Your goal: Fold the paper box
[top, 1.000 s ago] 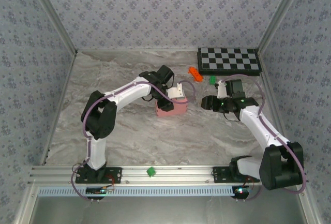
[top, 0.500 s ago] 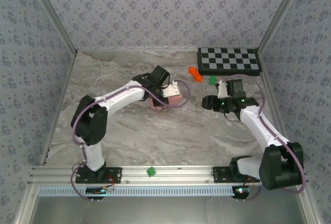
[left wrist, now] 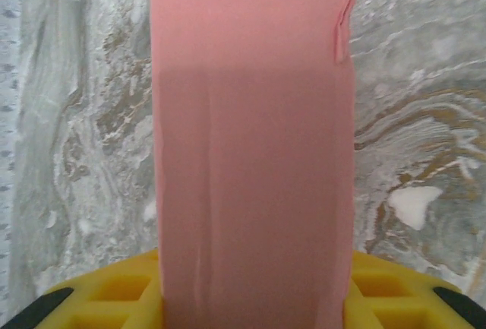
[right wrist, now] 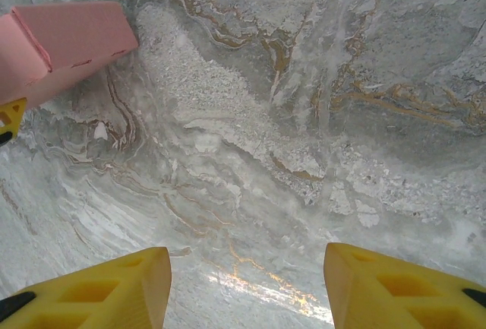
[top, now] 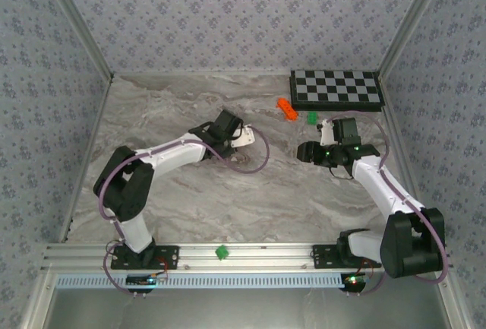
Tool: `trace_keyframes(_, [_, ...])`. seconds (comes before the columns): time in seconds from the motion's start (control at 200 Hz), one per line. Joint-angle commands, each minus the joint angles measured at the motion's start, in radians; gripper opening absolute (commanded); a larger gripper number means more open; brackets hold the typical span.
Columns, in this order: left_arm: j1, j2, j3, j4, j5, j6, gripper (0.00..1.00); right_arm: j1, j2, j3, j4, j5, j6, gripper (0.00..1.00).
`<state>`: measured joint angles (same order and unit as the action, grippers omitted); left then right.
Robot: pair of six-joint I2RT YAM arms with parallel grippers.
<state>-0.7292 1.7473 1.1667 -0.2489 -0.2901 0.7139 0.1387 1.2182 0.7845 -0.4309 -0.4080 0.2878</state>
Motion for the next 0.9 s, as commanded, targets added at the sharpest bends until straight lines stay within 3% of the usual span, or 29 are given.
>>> trace_keyframes(0.0, [-0.026, -0.02, -0.039, 0.15, -0.104, 0.051, 0.41, -0.008, 0.01, -0.014, 0.005, -0.015, 0.0, 0.57])
trace_keyframes(0.17, [-0.058, 0.015, -0.105, 0.26, -0.203, 0.09, 0.42, -0.01, 0.015, -0.02, 0.012, -0.016, 0.004, 0.57])
trace_keyframes(0.385, [-0.087, 0.033, -0.14, 0.285, -0.22, 0.069, 0.45, -0.014, 0.017, -0.02, 0.011, -0.015, 0.004, 0.57])
trace_keyframes(0.705, [-0.097, -0.002, -0.143, 0.228, -0.13, 0.009, 0.72, -0.019, 0.024, -0.026, 0.016, -0.011, 0.01, 0.57])
trace_keyframes(0.895, [-0.095, -0.032, -0.1, 0.12, -0.065, -0.038, 0.83, -0.024, 0.033, -0.027, 0.021, -0.011, 0.011, 0.57])
